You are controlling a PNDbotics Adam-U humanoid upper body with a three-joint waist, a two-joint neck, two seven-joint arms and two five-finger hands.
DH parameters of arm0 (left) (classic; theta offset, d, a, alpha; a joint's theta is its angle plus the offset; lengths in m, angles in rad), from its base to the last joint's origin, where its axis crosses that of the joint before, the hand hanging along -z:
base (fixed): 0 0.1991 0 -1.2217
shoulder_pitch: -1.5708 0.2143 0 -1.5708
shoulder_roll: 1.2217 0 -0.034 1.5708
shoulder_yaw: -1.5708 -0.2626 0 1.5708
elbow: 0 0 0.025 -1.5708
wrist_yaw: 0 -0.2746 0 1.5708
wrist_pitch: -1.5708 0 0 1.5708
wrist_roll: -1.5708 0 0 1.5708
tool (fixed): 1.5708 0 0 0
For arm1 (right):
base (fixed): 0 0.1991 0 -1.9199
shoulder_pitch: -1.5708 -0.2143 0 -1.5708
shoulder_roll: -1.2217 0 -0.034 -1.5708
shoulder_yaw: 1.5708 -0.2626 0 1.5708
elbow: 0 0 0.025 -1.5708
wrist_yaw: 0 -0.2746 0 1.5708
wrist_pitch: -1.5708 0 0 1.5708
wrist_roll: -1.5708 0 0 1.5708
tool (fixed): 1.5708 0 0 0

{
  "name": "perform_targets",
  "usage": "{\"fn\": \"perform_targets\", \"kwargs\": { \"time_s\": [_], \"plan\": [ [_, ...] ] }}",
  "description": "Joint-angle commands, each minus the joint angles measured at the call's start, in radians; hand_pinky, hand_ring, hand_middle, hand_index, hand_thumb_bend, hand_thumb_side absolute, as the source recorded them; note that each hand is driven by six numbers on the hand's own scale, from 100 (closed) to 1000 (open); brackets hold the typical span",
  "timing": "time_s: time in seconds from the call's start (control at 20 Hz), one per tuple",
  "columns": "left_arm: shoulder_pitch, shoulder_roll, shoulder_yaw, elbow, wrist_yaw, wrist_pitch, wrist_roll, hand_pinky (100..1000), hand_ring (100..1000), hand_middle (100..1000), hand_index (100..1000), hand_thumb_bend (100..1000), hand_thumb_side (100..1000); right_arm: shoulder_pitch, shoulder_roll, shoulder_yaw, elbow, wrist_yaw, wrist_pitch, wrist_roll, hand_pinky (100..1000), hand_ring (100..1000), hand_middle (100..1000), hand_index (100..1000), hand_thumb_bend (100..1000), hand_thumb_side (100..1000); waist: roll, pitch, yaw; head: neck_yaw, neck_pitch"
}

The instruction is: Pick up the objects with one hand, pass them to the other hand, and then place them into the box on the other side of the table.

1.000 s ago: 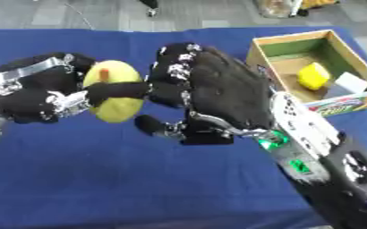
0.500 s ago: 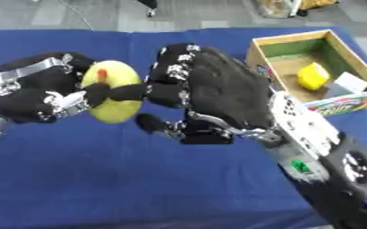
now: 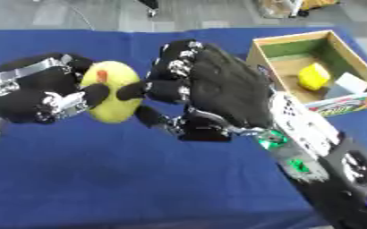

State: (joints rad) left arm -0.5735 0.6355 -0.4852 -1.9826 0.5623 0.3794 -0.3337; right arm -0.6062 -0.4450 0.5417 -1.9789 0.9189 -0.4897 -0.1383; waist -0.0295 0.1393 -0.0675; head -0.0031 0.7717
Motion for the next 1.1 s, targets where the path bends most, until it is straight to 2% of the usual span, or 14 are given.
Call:
{"fn": "perform_targets", "kwargs": {
  "time_s": [0.05, 0.6, 0.8, 0.85, 1.1],
  "plan": [
    [-0.013, 0.018, 0.002, -0.017, 0.003, 0.002, -0.004, 687, 572, 445, 523, 100, 282, -0.012, -0.015, -0.006, -0.021, 0.014, 0.016, -0.013, 422, 317, 206, 718, 118, 100, -0.005, -0.032, 0.001, -0.005, -0.002],
    [-0.027, 0.013, -0.008, -0.017, 0.003, 0.013, -0.007, 685, 572, 445, 526, 100, 279, -0.009, -0.013, 0.003, -0.021, 0.044, 0.070, -0.054, 400, 301, 179, 667, 132, 100, -0.005, -0.034, 0.000, -0.005, -0.002],
    [-0.040, 0.010, -0.013, -0.017, -0.001, 0.019, -0.008, 684, 571, 447, 530, 100, 275, -0.009, -0.012, 0.006, -0.021, 0.053, 0.086, -0.060, 396, 224, 177, 589, 133, 100, -0.005, -0.035, -0.001, -0.004, -0.002],
    [-0.043, 0.009, -0.014, -0.017, -0.002, 0.020, -0.008, 685, 573, 451, 533, 100, 275, -0.009, -0.012, 0.006, -0.021, 0.054, 0.089, -0.063, 396, 177, 173, 537, 133, 100, -0.005, -0.035, -0.001, -0.004, -0.002],
    [-0.059, 0.008, -0.021, -0.017, -0.012, 0.025, -0.019, 687, 576, 457, 541, 100, 288, -0.008, -0.012, 0.008, -0.021, 0.058, 0.100, -0.074, 396, 175, 222, 465, 122, 100, -0.004, -0.035, -0.001, -0.002, -0.002]
  ]
}}
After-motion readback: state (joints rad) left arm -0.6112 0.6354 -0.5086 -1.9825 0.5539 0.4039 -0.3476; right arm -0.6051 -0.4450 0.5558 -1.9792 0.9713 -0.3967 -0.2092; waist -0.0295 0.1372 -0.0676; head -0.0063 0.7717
